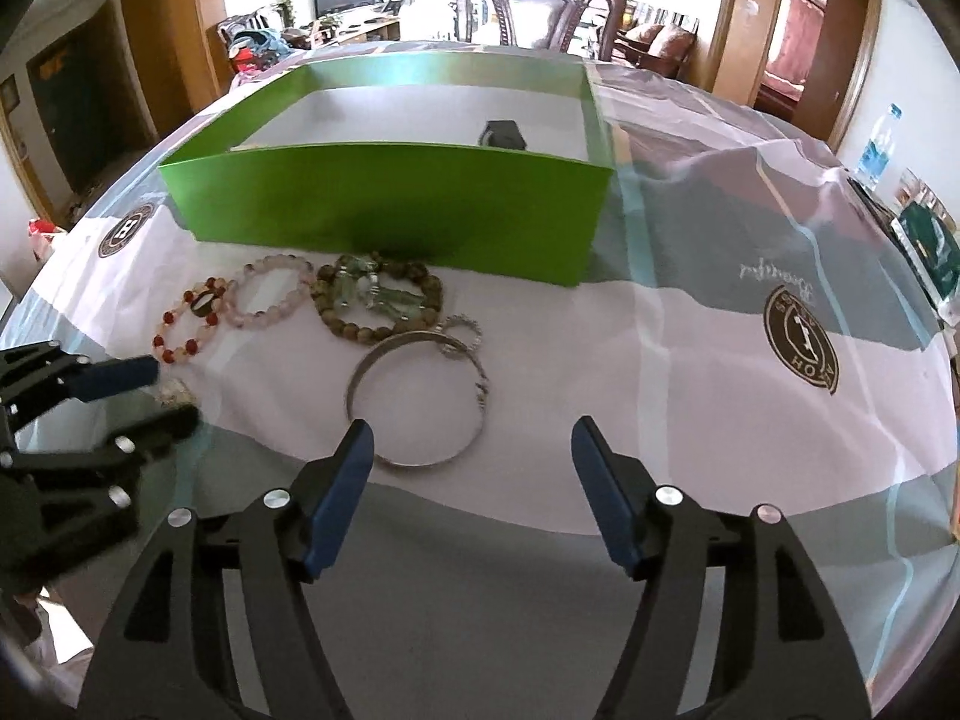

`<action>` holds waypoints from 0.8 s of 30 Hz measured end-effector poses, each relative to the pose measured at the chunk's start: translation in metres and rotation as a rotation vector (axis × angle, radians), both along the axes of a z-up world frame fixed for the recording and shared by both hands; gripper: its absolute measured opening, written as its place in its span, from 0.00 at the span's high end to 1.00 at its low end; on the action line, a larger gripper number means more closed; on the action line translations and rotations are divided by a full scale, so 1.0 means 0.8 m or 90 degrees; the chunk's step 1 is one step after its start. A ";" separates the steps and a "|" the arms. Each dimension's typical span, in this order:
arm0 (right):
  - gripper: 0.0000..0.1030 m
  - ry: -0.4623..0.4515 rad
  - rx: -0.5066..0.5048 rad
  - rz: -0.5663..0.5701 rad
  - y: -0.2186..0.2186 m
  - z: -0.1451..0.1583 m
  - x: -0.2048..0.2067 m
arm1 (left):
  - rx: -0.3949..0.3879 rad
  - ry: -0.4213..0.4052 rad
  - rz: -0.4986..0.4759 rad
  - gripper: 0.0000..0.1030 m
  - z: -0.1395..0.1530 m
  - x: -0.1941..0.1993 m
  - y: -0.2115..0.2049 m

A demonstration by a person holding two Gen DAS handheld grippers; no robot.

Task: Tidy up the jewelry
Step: 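Grasp the gold flower brooch with the left gripper while the right gripper grasps the silver bangle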

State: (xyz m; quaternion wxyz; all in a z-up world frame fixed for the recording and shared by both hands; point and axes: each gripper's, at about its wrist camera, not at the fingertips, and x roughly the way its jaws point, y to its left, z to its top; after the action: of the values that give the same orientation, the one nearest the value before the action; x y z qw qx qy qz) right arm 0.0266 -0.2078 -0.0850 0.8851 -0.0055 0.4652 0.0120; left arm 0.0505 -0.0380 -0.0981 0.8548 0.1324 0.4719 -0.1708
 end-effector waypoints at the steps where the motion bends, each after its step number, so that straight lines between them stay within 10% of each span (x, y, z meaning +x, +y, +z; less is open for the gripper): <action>1: 0.34 0.001 -0.002 -0.002 -0.001 0.000 0.000 | 0.001 -0.001 0.015 0.58 0.001 0.003 0.008; 12: 0.28 0.005 0.002 0.030 0.023 -0.006 0.009 | -0.019 -0.009 0.021 0.47 0.010 0.002 0.014; 24: 0.25 0.027 0.000 0.032 0.032 -0.023 0.033 | -0.035 0.015 0.025 0.69 -0.003 0.015 0.009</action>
State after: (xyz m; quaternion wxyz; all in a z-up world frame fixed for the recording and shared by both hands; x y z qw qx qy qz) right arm 0.0528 -0.1825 -0.1034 0.8745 -0.0173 0.4836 0.0344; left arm 0.0621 -0.0306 -0.1007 0.8555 0.0977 0.4797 -0.1685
